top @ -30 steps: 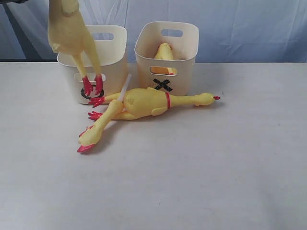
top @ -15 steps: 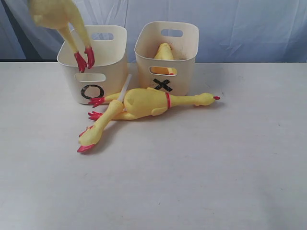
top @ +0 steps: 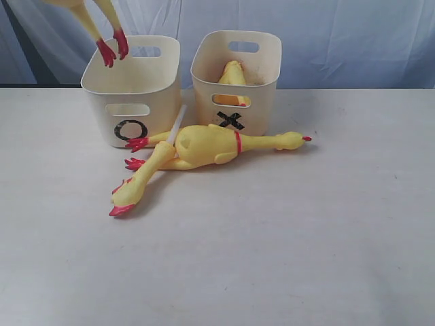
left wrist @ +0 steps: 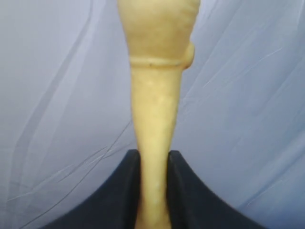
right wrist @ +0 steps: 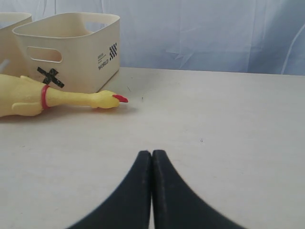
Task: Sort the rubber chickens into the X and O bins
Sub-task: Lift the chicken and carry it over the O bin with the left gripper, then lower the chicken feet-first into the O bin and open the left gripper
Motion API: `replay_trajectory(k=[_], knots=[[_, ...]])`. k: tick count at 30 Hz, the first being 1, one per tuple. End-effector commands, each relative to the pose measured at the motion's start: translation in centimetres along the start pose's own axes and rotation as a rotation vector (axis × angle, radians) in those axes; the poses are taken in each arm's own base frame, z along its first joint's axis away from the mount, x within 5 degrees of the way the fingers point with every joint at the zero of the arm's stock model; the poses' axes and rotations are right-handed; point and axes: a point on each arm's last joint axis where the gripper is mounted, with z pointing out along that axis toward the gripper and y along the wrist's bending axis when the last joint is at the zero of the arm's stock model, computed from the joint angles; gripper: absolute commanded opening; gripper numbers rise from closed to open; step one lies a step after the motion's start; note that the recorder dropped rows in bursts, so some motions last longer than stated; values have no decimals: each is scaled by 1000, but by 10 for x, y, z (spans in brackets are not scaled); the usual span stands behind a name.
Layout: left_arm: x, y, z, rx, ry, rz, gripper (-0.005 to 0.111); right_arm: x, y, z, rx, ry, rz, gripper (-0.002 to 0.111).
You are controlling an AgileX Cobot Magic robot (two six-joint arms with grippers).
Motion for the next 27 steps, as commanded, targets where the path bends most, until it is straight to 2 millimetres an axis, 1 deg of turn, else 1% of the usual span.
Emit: replay_trajectory(k=[1,2,3,4,5,6,7,8,9,10,11,13,15,20,27], knots=[[5,22,12,-10,-11,-65,0,-2,0,-1,-4,-16,-2,-1],[7,26,15,-12,-8,-68,0,-2,0,-1,-4,-16,-2,-1],[13,34,21,-12,0,-74,0,-2,0,-1,-4,-16,-2,-1],[14,36,24,-9,2,-77,0,-2,0,-1,-4,-16,-2,-1],[20,42,31,-2,12,-91,0,-2,0,-1,-4,-16,-2,-1],[23,45,33,-2,17,-99,0,-2,0,-1,-4,-16,-2,-1],[31,48,41,4,31,-105,0,-2,0,-1,-4,-16,-2,-1],[35,51,45,5,37,-107,0,-2,0,-1,-4,-16,-2,-1],[43,53,53,21,52,-112,0,-2,0,-1,-4,-16,-2,-1],[47,54,57,27,58,-114,0,-2,0,-1,-4,-16,-2,-1],[57,56,65,26,71,-119,0,-2,0,-1,-4,-16,-2,-1],[66,61,74,-5,71,-99,0,-2,0,-1,-4,-16,-2,-1],[73,68,80,-37,67,-95,0,-2,0,-1,-4,-16,-2,-1],[83,83,89,-46,67,-99,0,-2,0,-1,-4,-16,-2,-1],[106,87,101,-56,100,-113,0,-2,0,-1,-4,-16,-2,-1]])
